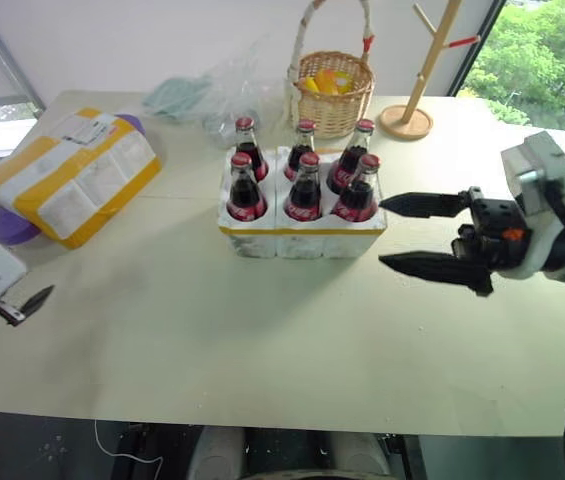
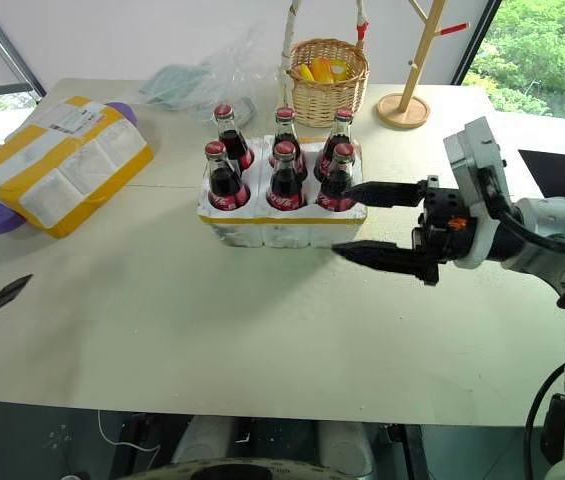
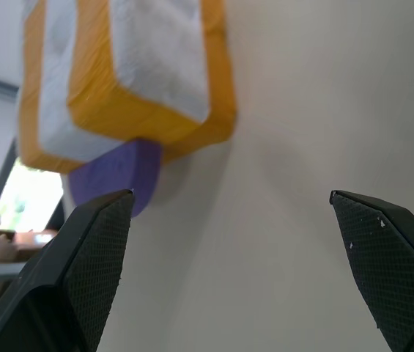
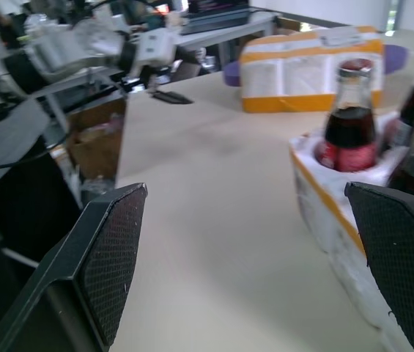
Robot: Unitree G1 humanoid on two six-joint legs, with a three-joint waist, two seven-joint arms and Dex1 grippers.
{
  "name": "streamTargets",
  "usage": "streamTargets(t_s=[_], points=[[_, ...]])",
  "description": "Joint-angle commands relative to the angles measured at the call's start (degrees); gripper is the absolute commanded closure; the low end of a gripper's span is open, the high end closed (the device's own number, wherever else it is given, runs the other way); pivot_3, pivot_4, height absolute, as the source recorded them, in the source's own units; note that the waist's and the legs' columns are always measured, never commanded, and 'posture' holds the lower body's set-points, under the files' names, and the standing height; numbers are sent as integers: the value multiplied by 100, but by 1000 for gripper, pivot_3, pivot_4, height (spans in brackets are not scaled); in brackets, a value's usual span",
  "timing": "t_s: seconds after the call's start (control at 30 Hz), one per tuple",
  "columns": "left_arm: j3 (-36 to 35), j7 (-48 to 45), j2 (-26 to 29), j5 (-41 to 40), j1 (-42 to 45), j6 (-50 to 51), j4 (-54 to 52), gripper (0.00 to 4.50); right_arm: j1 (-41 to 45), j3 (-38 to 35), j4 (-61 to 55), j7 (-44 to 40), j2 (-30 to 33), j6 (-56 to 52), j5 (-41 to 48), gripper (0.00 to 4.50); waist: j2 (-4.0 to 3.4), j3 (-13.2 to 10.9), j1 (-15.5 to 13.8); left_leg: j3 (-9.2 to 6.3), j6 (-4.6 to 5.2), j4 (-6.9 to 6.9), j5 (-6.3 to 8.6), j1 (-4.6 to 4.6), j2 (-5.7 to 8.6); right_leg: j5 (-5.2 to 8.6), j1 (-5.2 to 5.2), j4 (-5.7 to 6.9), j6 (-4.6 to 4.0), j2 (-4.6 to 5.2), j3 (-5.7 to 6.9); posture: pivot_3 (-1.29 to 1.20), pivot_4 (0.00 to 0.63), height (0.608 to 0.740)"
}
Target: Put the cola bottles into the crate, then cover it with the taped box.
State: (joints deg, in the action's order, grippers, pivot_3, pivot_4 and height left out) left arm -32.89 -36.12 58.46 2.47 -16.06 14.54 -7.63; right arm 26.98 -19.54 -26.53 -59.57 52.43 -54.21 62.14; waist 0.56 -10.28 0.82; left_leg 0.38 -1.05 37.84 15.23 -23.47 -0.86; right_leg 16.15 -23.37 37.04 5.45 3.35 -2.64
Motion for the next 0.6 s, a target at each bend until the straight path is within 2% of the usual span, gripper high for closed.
streamTargets(t_s=[0.03,0.3,0.43,0.6], points=[[403,593,66,635,325,-537,635,0,280,-107,-29,222,13,36,329,58,4,3,10,0,-1,-5,0,-1,0,0,-2,-1,-1,5,0,0,150,740],[1534,1748,-208,1283,2018,-1127,2465,0,253,-130,-62,371,93,119,432,58,22,14,-5,10,-3,-72,-1,-19,1,-10,-47,-5,10,30,19,0,150,740],[1970,2100,-162,1485,2796,-1452,3481,0,272,-231,-41,507,127,106,541,58,24,16,21,17,-6,-59,-5,-86,1,-13,-118,12,15,30,21,0,150,740],[2372,2461,-159,1648,3530,-1699,4580,0,64,-405,-163,644,213,113,569,58,27,17,-2,37,-5,-48,-5,-88,2,-15,-121,20,19,30,24,0,150,740]])
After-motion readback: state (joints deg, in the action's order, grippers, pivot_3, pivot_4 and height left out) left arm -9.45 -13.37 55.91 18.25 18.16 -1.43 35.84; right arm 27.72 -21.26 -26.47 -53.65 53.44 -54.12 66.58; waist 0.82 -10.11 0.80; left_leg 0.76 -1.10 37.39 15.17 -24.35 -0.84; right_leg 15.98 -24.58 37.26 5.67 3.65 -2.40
